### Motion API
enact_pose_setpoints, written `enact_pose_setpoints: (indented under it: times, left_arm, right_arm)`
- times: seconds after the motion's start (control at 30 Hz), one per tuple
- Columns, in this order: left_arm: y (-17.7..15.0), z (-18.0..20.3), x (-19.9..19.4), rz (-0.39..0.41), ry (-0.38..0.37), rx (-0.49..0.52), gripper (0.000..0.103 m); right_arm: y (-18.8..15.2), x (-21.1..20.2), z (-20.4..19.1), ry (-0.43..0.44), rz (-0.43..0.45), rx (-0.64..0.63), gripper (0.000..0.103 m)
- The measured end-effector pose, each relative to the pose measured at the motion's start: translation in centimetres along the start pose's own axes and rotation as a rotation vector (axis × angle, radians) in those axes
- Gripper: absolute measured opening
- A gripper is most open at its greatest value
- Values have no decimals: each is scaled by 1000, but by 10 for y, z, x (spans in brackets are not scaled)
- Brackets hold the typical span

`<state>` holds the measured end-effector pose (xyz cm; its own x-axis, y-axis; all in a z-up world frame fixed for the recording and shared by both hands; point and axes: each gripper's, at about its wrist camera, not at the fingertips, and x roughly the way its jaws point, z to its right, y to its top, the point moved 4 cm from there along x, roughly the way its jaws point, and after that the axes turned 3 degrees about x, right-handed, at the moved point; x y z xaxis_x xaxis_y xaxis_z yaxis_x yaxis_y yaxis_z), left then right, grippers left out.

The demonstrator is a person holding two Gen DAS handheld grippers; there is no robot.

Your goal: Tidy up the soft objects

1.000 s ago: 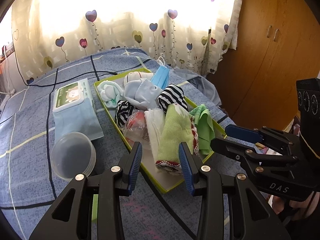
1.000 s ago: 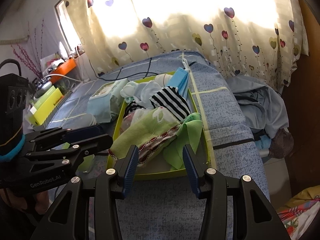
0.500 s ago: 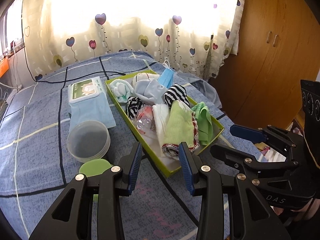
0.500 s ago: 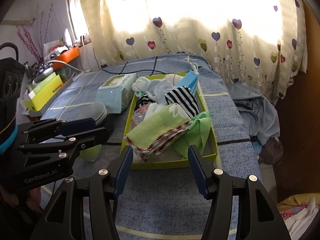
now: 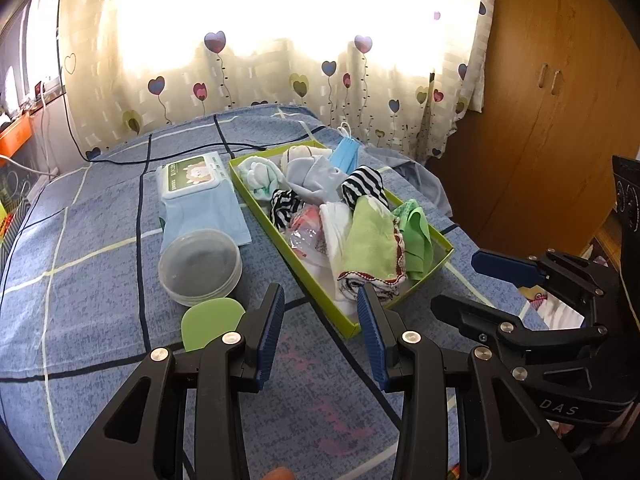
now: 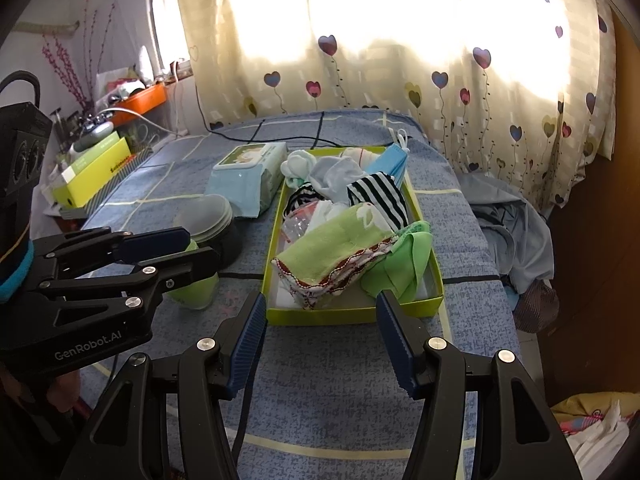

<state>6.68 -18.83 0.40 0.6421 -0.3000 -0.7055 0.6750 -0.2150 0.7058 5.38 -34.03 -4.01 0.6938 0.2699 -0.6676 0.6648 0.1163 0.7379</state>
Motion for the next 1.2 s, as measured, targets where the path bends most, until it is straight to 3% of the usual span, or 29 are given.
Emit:
enact_pose_setpoints:
  times: [1.2]
  left_arm:
    - [-5,-7,-3,3,-13,-34,39]
  right_arm:
    - [1,6,-14,3,-19,-20,57]
